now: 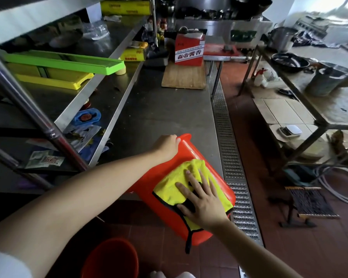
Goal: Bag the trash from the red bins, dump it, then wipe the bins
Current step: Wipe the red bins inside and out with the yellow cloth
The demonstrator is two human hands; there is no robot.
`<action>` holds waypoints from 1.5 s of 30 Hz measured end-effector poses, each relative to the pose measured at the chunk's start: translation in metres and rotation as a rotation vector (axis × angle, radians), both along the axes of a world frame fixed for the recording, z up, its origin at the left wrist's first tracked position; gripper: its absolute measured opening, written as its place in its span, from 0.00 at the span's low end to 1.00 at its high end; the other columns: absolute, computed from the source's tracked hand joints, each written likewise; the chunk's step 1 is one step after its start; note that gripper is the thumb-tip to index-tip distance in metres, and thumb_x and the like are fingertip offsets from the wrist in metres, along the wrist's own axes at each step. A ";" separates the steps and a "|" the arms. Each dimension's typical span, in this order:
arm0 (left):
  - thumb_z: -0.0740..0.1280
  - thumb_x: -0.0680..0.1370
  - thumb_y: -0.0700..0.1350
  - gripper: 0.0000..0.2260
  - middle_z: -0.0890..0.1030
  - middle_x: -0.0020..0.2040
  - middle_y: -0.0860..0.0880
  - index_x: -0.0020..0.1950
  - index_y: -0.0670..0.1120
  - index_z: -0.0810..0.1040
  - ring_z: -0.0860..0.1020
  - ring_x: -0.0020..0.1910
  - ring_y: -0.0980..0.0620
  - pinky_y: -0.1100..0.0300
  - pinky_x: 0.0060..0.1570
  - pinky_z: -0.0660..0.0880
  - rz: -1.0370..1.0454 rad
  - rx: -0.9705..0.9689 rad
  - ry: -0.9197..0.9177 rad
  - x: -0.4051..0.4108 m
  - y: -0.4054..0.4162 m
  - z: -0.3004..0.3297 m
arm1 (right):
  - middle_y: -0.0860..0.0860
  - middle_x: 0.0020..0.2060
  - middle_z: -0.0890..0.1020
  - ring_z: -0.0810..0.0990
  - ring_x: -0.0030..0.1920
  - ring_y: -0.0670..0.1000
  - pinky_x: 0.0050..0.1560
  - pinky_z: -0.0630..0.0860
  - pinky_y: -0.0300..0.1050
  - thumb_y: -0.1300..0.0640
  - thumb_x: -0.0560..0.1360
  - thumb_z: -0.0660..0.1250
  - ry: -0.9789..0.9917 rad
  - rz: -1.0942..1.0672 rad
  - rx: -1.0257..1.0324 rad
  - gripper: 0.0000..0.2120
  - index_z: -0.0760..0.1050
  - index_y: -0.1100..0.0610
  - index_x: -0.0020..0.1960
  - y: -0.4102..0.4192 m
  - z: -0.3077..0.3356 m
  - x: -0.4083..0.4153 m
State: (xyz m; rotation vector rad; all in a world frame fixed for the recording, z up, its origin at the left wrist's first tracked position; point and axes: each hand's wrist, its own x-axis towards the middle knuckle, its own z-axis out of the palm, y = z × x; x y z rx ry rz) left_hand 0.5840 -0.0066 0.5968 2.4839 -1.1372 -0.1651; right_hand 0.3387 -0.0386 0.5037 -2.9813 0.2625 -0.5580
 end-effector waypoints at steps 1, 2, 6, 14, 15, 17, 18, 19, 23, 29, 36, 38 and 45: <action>0.57 0.83 0.48 0.16 0.82 0.51 0.36 0.51 0.38 0.78 0.79 0.52 0.36 0.48 0.50 0.75 -0.003 -0.046 0.042 0.004 0.000 0.003 | 0.48 0.82 0.53 0.49 0.81 0.62 0.73 0.61 0.68 0.30 0.78 0.58 -0.001 -0.022 -0.008 0.32 0.58 0.38 0.79 -0.003 0.004 0.010; 0.57 0.84 0.48 0.16 0.81 0.54 0.36 0.54 0.37 0.78 0.79 0.54 0.36 0.48 0.53 0.75 0.006 -0.090 0.101 0.009 -0.001 0.007 | 0.48 0.82 0.52 0.48 0.81 0.62 0.74 0.60 0.69 0.30 0.78 0.58 0.001 -0.039 -0.017 0.32 0.58 0.37 0.79 -0.008 0.009 0.021; 0.58 0.84 0.50 0.20 0.74 0.70 0.42 0.72 0.41 0.72 0.72 0.69 0.44 0.53 0.69 0.67 -0.006 -0.112 0.344 0.020 0.003 0.019 | 0.48 0.82 0.48 0.44 0.81 0.61 0.74 0.59 0.68 0.31 0.78 0.58 0.064 -0.086 -0.058 0.33 0.56 0.37 0.79 -0.030 0.027 0.057; 0.61 0.83 0.42 0.17 0.76 0.68 0.48 0.72 0.44 0.72 0.73 0.66 0.53 0.63 0.63 0.67 -0.071 -0.112 0.565 0.038 0.052 0.000 | 0.47 0.82 0.48 0.42 0.81 0.58 0.74 0.60 0.67 0.29 0.77 0.56 0.127 -0.081 -0.106 0.32 0.61 0.39 0.77 -0.033 0.028 0.081; 0.62 0.83 0.42 0.16 0.77 0.67 0.48 0.71 0.44 0.73 0.74 0.66 0.52 0.63 0.60 0.67 -0.076 -0.080 0.546 0.041 0.058 -0.001 | 0.47 0.82 0.48 0.42 0.81 0.58 0.75 0.59 0.66 0.29 0.77 0.55 0.119 -0.093 -0.090 0.31 0.61 0.39 0.77 -0.032 0.026 0.080; 0.63 0.82 0.44 0.14 0.78 0.63 0.50 0.67 0.47 0.75 0.76 0.63 0.51 0.61 0.57 0.69 -0.109 0.012 0.523 0.046 0.066 0.002 | 0.47 0.82 0.48 0.43 0.81 0.57 0.76 0.57 0.65 0.28 0.78 0.54 0.093 -0.109 -0.070 0.31 0.60 0.39 0.77 -0.029 0.023 0.077; 0.63 0.82 0.47 0.12 0.79 0.61 0.52 0.65 0.49 0.76 0.77 0.61 0.52 0.60 0.55 0.71 -0.132 0.066 0.526 0.049 0.068 0.005 | 0.47 0.82 0.48 0.43 0.81 0.58 0.76 0.56 0.65 0.28 0.78 0.54 0.086 -0.110 -0.073 0.31 0.60 0.39 0.77 -0.028 0.022 0.077; 0.64 0.81 0.50 0.12 0.79 0.60 0.53 0.64 0.52 0.77 0.78 0.58 0.53 0.59 0.53 0.72 -0.149 0.117 0.526 0.050 0.067 0.009 | 0.47 0.82 0.48 0.43 0.81 0.58 0.76 0.57 0.65 0.28 0.78 0.54 0.083 -0.108 -0.082 0.31 0.59 0.39 0.78 -0.026 0.021 0.076; 0.62 0.79 0.59 0.21 0.76 0.65 0.53 0.71 0.54 0.73 0.74 0.62 0.54 0.58 0.58 0.70 -0.161 0.042 0.417 0.045 0.040 0.021 | 0.48 0.82 0.49 0.44 0.81 0.59 0.75 0.57 0.67 0.29 0.78 0.54 0.076 -0.098 -0.098 0.31 0.58 0.39 0.78 -0.021 0.019 0.077; 0.63 0.82 0.48 0.18 0.74 0.71 0.49 0.72 0.51 0.73 0.71 0.70 0.49 0.53 0.71 0.67 -0.153 -0.053 0.379 0.030 -0.010 0.009 | 0.48 0.82 0.49 0.44 0.81 0.59 0.75 0.58 0.68 0.29 0.78 0.55 0.075 -0.082 -0.067 0.31 0.61 0.39 0.77 -0.018 0.020 0.077; 0.64 0.81 0.41 0.16 0.78 0.67 0.49 0.68 0.48 0.77 0.74 0.67 0.50 0.53 0.69 0.70 -0.048 -0.217 0.425 0.037 -0.006 -0.007 | 0.44 0.81 0.52 0.52 0.81 0.55 0.76 0.61 0.60 0.29 0.75 0.54 0.066 -0.294 0.339 0.33 0.62 0.38 0.77 -0.084 0.040 0.074; 0.64 0.81 0.40 0.15 0.78 0.67 0.48 0.67 0.47 0.78 0.75 0.67 0.49 0.53 0.68 0.70 -0.023 -0.260 0.411 0.037 -0.007 -0.008 | 0.45 0.81 0.53 0.54 0.80 0.55 0.74 0.61 0.62 0.31 0.73 0.53 0.092 -0.336 0.446 0.34 0.62 0.39 0.77 -0.096 0.047 0.081; 0.68 0.79 0.47 0.16 0.80 0.64 0.49 0.67 0.50 0.78 0.77 0.63 0.53 0.54 0.67 0.72 -0.016 -0.242 0.478 0.038 -0.004 -0.003 | 0.47 0.82 0.49 0.45 0.81 0.63 0.73 0.55 0.71 0.28 0.75 0.55 0.094 -0.194 0.015 0.35 0.57 0.38 0.79 -0.036 0.025 0.082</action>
